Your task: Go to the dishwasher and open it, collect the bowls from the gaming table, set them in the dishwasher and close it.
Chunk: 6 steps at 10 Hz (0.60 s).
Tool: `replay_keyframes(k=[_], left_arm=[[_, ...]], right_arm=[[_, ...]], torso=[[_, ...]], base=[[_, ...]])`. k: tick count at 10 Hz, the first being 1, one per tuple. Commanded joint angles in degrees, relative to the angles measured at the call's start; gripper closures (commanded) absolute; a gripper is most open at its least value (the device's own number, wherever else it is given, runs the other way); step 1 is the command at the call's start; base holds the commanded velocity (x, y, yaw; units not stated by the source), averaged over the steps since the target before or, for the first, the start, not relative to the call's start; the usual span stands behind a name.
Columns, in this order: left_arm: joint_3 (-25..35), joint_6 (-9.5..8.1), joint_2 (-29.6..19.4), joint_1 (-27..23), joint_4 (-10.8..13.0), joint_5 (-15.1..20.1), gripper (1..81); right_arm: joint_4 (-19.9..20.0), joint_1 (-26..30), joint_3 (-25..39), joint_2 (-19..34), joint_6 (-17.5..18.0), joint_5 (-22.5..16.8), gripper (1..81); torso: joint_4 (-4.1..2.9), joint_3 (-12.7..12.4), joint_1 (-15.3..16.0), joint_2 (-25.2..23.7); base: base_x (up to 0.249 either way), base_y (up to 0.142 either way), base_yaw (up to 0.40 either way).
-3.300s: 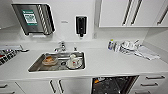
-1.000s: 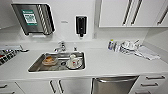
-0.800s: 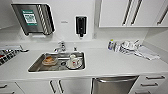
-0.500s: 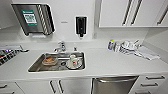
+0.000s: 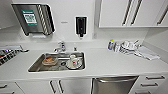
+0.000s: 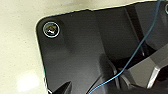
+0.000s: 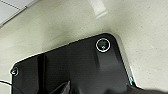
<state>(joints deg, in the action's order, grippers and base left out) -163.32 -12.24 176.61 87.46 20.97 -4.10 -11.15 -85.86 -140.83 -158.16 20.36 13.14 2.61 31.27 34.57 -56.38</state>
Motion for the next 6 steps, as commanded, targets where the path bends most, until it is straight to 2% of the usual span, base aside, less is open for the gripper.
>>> replay_keyframes(k=[1,6], left_arm=[[-0.43,-0.15,0.68,-1.63,-0.31,3.04,1.0],[-0.43,-0.68,0.68,-1.98,-1.63,3.04,1.0]], right_arm=[[-4.31,-0.68,-7.69,-6.04,-0.5,0.22,1.0],[-3.95,-1.47,-15.78,-11.84,-0.31,-0.13,1.0]], torso=[[0.0,0.0,0.0,0.0],[0.0,0.0,0.0,0.0]], base=[[0.0,0.0,0.0],[0.0,0.0,0.0]])
